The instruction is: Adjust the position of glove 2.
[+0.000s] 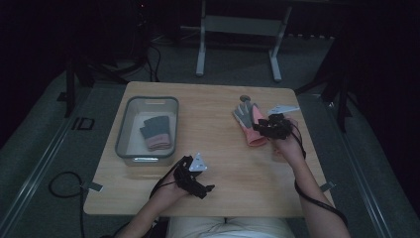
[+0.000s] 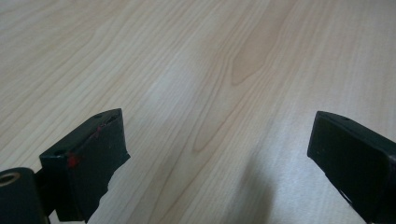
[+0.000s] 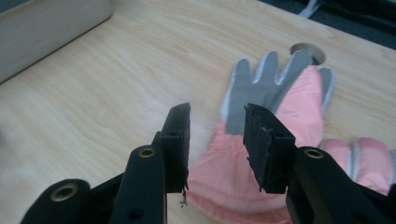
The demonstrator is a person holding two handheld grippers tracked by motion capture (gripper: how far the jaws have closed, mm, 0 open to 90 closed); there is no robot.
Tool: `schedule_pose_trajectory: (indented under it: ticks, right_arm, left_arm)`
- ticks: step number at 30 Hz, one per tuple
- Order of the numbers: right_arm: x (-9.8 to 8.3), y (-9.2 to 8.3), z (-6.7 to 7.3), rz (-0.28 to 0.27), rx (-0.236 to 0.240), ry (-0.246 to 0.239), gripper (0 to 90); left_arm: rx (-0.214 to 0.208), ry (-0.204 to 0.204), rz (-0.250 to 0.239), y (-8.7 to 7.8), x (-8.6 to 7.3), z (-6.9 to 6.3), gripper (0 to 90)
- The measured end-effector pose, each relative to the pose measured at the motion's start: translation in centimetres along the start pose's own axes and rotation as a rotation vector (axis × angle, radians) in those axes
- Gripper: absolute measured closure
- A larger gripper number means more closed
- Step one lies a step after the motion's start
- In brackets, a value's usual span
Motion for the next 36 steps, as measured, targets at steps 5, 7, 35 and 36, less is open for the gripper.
schedule_pose_trajectory:
  ticks: [5, 7, 35, 36]
  right_arm:
    - [-0.2, 1.4, -1.0, 0.019, -0.023, 0.025, 61.3]
    - [-0.3, 2.3, -1.3, 0.042, -0.029, 0.025, 61.4]
    - [-0.6, 10.7, -3.8, 0.222, -0.113, 0.093, 86.4]
    - [-0.6, 10.5, -3.7, 0.200, -0.126, 0.109, 87.0]
  left_arm:
    - [-0.024, 0.001, 0.012, -0.1, -1.0, -0.8, 2.1]
    - [-0.034, -0.016, -0.006, -0.2, -1.2, -0.9, 2.1]
    - [0.008, -0.017, -0.080, -0.7, -1.8, -1.1, 2.1]
    - [0.009, -0.016, -0.079, -0.7, -1.8, -1.1, 2.1]
Point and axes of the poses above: each handheld gripper's, and its own axes: y roughly forward along the jaws, x roughly out of its top, z roughly to its left, the point moved 6 cm from there along y, roughly forward along the jaws, and after that the axes turned 4 degrees about y, right-handed, at the moved point
